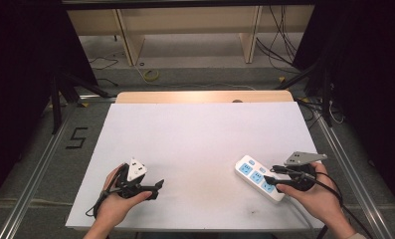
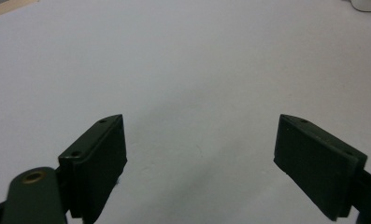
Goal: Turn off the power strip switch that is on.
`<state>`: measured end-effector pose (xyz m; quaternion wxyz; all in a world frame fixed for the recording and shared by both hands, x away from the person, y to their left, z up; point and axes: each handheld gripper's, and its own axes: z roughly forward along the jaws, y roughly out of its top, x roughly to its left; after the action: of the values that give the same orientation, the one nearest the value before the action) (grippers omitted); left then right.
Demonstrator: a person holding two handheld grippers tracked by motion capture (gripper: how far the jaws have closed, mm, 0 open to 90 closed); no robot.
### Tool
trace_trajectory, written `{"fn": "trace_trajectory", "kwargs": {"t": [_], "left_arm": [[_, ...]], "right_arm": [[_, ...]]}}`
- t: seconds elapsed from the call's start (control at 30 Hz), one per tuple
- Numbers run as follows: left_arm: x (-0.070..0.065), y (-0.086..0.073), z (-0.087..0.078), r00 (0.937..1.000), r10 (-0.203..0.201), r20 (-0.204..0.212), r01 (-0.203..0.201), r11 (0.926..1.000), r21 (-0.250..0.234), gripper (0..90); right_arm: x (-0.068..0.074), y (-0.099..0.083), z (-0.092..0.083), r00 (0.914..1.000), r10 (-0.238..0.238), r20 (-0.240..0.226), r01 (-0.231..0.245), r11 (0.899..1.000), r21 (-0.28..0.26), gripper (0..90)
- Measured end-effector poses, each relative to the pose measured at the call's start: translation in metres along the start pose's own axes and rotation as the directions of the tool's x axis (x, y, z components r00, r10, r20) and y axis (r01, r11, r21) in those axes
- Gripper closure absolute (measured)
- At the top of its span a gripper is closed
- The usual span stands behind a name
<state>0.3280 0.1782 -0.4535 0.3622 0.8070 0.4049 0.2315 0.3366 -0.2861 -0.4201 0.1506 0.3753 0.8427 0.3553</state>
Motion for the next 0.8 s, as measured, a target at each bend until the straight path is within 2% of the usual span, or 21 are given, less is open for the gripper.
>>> {"fn": "trace_trajectory", "kwargs": {"t": [0.17, 0.2, 0.43, 0.8], "left_arm": [[0.001, -0.001, 0.000, 1.0000, -0.002, -0.001, 0.002, 1.0000, 0.000, 16.5], [0.001, -0.001, 0.000, 1.0000, 0.000, -0.002, 0.000, 1.0000, 0.000, 16.5], [0.001, 0.000, 0.000, 1.0000, 0.004, -0.001, -0.004, 1.0000, -0.005, 16.5], [0.001, 0.000, 0.000, 1.0000, 0.004, -0.003, -0.004, 1.0000, -0.004, 16.5]], "right_arm": [[-0.002, 0.003, 0.000, 1.0000, 0.004, 0.008, -0.004, 1.000, 0.000, 51.1], [-0.003, 0.005, 0.000, 0.9998, 0.003, 0.019, -0.003, 1.000, 0.001, 53.8], [-0.006, 0.015, 0.002, 0.9997, 0.008, 0.024, -0.009, 1.000, 0.012, 64.1], [-0.013, 0.024, 0.006, 0.9994, 0.018, 0.029, -0.019, 1.000, 0.021, 64.9]]}}
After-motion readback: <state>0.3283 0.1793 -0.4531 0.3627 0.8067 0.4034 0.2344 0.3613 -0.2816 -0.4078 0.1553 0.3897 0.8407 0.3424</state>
